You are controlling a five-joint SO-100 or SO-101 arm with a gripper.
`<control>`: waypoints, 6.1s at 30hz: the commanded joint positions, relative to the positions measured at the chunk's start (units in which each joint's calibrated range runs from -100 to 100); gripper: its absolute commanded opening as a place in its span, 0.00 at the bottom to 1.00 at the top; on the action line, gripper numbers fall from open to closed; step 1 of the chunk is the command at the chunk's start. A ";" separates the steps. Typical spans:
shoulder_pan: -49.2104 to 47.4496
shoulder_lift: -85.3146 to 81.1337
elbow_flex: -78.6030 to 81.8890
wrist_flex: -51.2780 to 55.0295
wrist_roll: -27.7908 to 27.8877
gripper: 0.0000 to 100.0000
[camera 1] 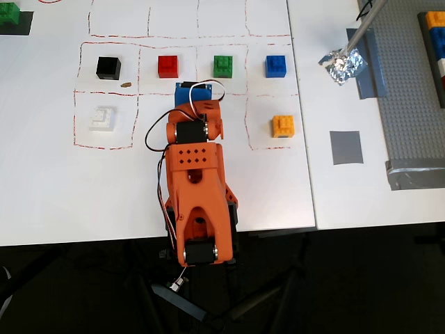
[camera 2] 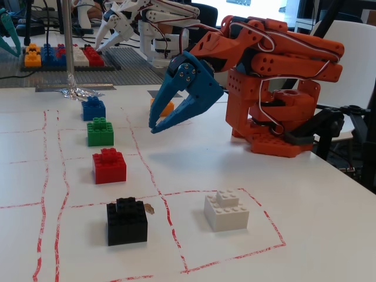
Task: Grab the block and put it in the grey marker
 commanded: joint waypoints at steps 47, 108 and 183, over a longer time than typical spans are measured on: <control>1.93 25.77 -22.58 5.39 6.69 0.00; 17.45 96.00 -71.54 0.58 8.89 0.15; 91.47 105.56 -86.77 -4.73 47.37 0.01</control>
